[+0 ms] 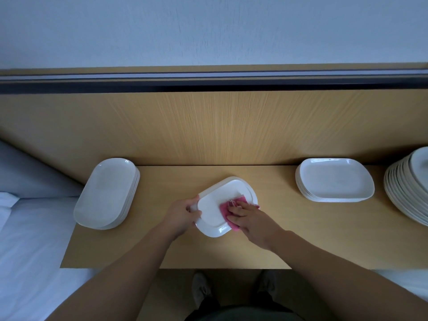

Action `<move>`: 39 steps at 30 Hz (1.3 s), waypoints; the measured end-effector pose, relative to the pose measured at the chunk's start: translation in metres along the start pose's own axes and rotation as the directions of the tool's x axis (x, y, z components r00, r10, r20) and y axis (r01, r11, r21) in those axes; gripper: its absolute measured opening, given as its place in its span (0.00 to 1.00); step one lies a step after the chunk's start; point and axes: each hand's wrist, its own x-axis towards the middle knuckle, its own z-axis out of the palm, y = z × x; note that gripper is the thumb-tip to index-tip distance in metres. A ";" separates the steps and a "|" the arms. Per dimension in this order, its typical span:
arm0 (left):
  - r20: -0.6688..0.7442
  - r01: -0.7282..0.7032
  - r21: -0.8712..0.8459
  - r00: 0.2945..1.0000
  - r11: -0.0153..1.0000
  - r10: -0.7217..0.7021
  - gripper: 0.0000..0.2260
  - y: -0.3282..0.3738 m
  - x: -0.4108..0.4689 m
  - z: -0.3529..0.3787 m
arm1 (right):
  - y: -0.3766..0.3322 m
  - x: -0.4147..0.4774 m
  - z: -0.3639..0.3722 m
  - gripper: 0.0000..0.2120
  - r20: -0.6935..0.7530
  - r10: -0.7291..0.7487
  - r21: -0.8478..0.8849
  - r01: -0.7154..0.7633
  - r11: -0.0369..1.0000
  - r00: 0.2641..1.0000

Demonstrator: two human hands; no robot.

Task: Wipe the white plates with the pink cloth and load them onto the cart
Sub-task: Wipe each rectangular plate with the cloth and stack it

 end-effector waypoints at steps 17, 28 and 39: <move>-0.029 0.039 -0.063 0.999 0.997 -0.041 0.22 0.014 0.009 0.013 | -0.009 0.011 0.016 0.27 -0.005 -0.172 -0.080 0.171 0.982 0.985; 0.002 -0.023 -0.021 1.000 1.000 0.023 0.28 0.017 0.010 0.010 | 0.046 0.006 -0.010 0.22 -0.129 0.093 0.032 -0.089 0.995 0.987; 0.006 -0.018 -0.040 1.000 0.999 0.019 0.30 0.024 0.006 0.013 | 0.045 0.035 -0.007 0.24 0.103 0.101 0.053 -0.107 0.993 0.990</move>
